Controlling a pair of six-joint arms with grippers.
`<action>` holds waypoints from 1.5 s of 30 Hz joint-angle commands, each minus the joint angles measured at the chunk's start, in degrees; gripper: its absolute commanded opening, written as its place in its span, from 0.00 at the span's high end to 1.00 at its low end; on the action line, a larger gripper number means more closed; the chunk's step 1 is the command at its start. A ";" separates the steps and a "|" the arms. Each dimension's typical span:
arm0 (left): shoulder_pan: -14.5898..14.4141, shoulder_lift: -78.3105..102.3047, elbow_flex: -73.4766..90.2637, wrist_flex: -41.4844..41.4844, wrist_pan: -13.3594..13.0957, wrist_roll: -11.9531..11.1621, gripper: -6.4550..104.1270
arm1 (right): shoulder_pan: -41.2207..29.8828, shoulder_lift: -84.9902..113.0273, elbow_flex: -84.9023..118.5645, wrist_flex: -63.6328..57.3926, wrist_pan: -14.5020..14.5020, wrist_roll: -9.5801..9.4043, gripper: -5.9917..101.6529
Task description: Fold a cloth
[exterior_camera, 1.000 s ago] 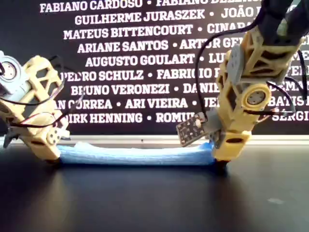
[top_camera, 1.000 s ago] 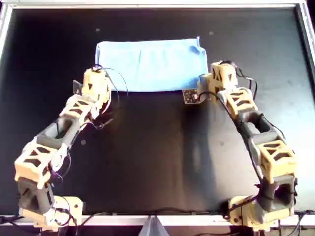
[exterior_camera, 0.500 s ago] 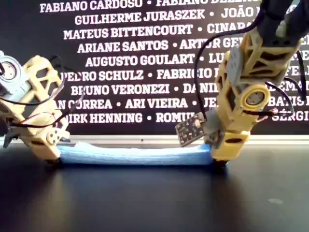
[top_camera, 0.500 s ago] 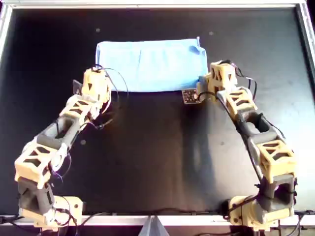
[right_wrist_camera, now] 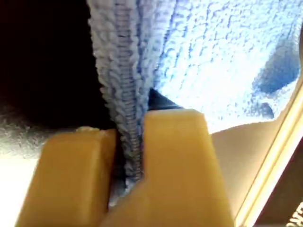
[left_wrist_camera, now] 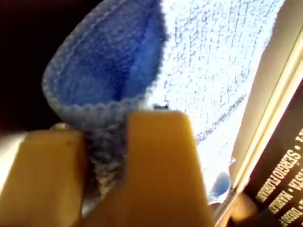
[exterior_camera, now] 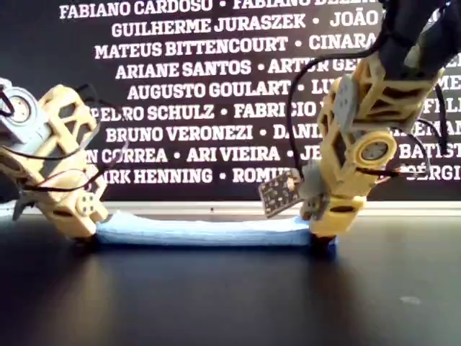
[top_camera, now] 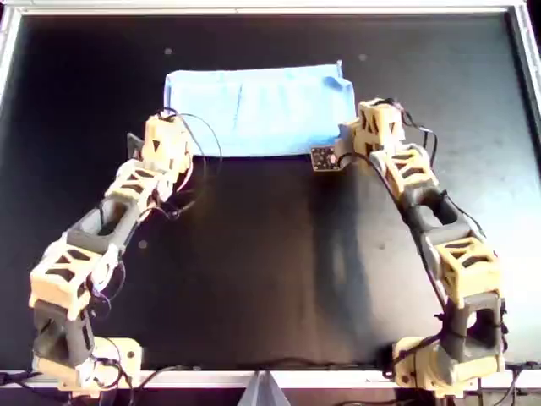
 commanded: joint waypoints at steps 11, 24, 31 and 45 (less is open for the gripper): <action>-1.14 -0.70 -1.58 -0.09 0.62 0.18 0.96 | 0.00 2.64 -2.55 0.79 -0.35 0.00 0.96; -4.04 10.02 11.25 0.88 0.62 0.26 0.96 | -0.70 19.86 19.86 0.79 -0.35 -0.62 0.96; -6.59 19.95 23.20 0.88 0.62 0.26 0.96 | -0.26 26.89 29.44 0.79 -0.35 -0.62 0.96; -6.59 31.73 39.64 0.88 0.62 -0.18 0.96 | 0.18 48.69 53.09 0.79 -0.35 -0.70 0.96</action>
